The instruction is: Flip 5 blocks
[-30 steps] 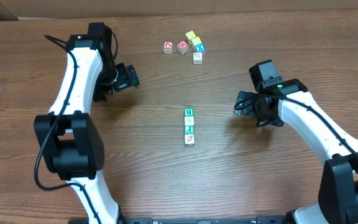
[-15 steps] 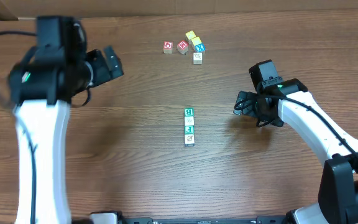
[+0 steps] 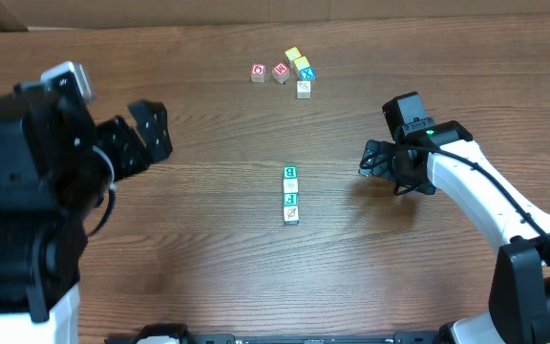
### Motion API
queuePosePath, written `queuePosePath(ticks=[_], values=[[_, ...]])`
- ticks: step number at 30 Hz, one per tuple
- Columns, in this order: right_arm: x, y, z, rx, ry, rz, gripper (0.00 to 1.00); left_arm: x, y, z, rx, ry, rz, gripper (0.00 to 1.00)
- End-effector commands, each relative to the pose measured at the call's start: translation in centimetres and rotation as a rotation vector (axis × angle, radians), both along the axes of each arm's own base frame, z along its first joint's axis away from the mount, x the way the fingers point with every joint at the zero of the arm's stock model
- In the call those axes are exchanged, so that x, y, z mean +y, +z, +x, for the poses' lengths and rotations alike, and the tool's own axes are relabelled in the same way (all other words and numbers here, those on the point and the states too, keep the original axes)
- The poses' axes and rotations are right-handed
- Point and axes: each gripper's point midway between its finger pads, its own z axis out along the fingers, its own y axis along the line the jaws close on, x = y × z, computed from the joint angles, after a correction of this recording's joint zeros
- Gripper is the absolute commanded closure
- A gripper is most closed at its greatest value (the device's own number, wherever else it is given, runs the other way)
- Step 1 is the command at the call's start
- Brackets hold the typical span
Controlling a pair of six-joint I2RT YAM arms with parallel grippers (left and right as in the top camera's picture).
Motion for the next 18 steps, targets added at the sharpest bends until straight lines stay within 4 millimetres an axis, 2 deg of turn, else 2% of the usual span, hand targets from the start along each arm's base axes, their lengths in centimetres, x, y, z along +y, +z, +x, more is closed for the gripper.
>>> queuePosePath(ticks=[1, 4, 6, 7, 12, 15, 18], values=[[-0.1, 1.1, 0.8, -0.039, 0.004, -0.005, 0.0, 0.0, -1.8, -1.6, 0.028, 0.002, 0.004, 0.0], [-0.1, 1.1, 0.8, -0.039, 0.004, -0.005, 0.0, 0.1, -4.2, -3.0, 0.07, 0.006, 0.012, 0.0], [-0.1, 1.1, 0.8, -0.039, 0.004, -0.005, 0.0, 0.2, -6.8, -4.4, 0.112, 0.012, 0.017, 0.0], [-0.1, 1.1, 0.8, -0.039, 0.004, -0.005, 0.0, 0.2, -7.3, -4.7, 0.118, 0.013, 0.018, 0.0], [-0.1, 1.1, 0.8, -0.039, 0.004, -0.005, 0.0, 0.6, -12.4, -7.7, 0.163, 0.031, 0.034, 0.0], [-0.1, 1.1, 0.8, -0.039, 0.004, -0.005, 0.0, 0.8, -14.1, -7.9, 0.117, 0.039, 0.04, 0.0], [-0.1, 1.1, 0.8, -0.039, 0.004, -0.005, 0.0, 0.8, -14.7, -7.2, 0.013, 0.041, 0.039, 0.0]])
